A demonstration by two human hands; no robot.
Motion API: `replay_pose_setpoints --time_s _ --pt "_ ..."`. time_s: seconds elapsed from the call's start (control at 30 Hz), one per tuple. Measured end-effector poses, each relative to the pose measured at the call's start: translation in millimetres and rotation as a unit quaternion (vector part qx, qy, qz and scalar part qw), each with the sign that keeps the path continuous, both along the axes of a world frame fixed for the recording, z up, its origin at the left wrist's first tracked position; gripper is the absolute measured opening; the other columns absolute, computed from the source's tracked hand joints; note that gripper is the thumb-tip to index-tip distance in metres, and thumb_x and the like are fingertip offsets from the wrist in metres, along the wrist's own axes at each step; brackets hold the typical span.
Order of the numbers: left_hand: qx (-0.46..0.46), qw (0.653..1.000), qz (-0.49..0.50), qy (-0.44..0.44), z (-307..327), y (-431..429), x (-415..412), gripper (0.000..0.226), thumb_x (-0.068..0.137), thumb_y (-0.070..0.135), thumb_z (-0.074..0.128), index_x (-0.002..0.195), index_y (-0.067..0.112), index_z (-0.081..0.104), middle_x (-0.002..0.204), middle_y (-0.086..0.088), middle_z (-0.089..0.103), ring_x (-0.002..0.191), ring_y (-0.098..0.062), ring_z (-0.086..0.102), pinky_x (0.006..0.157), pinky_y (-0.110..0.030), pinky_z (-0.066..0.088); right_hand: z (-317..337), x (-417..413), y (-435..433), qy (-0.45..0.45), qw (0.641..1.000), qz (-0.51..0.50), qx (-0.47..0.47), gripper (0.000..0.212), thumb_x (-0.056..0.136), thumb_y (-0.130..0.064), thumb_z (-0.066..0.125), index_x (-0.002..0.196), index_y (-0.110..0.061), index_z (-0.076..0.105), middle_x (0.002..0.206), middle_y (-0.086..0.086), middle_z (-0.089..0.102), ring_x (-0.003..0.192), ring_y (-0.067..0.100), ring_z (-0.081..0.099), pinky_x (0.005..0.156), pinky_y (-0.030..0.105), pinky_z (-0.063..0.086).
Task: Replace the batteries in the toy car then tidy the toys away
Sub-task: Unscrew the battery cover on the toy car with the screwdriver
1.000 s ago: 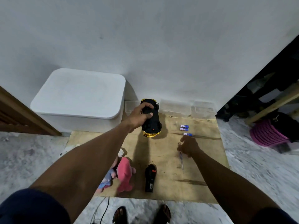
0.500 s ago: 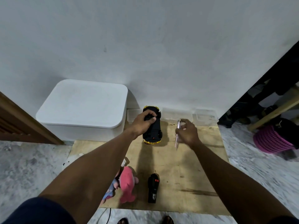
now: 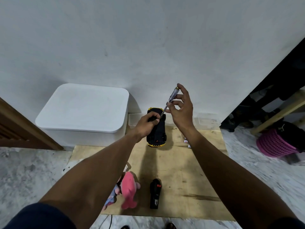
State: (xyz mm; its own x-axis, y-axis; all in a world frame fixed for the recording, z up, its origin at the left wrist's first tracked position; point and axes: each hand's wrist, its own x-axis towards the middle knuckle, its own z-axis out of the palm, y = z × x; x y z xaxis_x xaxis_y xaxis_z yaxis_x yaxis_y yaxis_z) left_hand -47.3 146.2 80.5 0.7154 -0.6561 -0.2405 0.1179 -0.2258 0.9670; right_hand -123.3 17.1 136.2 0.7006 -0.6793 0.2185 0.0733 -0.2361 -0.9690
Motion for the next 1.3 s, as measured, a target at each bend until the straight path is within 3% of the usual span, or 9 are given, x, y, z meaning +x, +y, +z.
replay_pose_setpoints --time_s 0.23,0.47,0.7,0.9,1.1,1.3 --pt "-0.014 1.000 0.008 0.006 3 1 1 0.012 0.097 0.015 0.057 0.093 0.025 0.063 0.099 -0.001 0.064 0.088 -0.018 0.058 0.076 -0.032 0.049 0 0 6 -0.008 0.999 -0.015 -0.033 0.073 0.083 0.011 0.059 0.140 -0.033 0.045 0.104 0.010 0.060 0.084 0.026 0.068 0.069 0.048 0.062" --pt "-0.023 1.000 0.013 0.008 5 2 0 0.007 0.097 0.015 0.058 0.096 0.021 0.062 0.095 -0.001 0.062 0.084 -0.016 0.057 0.067 -0.023 0.049 -1 -3 11 -0.008 0.996 0.009 -0.086 0.067 0.086 0.009 0.056 0.140 -0.028 0.043 0.106 0.011 0.058 0.088 0.023 0.065 0.068 0.050 0.060" --pt "-0.037 0.999 0.002 0.012 7 5 -1 0.004 0.098 0.015 0.057 0.099 0.016 0.061 0.093 -0.002 0.062 0.081 -0.014 0.058 0.064 -0.019 0.050 1 -8 19 -0.002 0.991 0.034 -0.129 0.065 0.088 0.003 0.058 0.133 -0.042 0.043 0.100 -0.001 0.063 0.092 0.018 0.066 0.066 0.049 0.059" --pt "-0.038 0.999 0.000 0.013 7 5 2 0.011 0.097 0.016 0.059 0.090 0.024 0.063 0.092 0.001 0.064 0.084 -0.015 0.059 0.074 -0.028 0.050 6 -6 18 -0.008 0.995 0.020 -0.099 0.056 0.091 -0.004 0.062 0.128 -0.044 0.045 0.092 0.002 0.063 0.085 0.022 0.070 0.065 0.054 0.059" --pt "-0.038 0.999 -0.001 0.013 8 6 3 0.013 0.097 0.016 0.059 0.089 0.025 0.063 0.094 0.001 0.064 0.084 -0.015 0.058 0.073 -0.026 0.049 9 -9 23 -0.009 0.993 0.045 -0.109 0.056 0.095 -0.005 0.057 0.128 -0.048 0.041 0.099 0.007 0.064 0.092 0.023 0.070 0.073 0.055 0.058" --pt "-0.038 0.999 -0.002 0.017 8 8 2 0.009 0.098 0.015 0.058 0.093 0.022 0.062 0.093 0.000 0.063 0.083 -0.013 0.057 0.069 -0.022 0.048 5 -8 21 -0.009 0.994 0.044 -0.100 0.058 0.096 -0.004 0.057 0.133 -0.045 0.038 0.099 0.005 0.067 0.087 0.019 0.072 0.073 0.052 0.060"
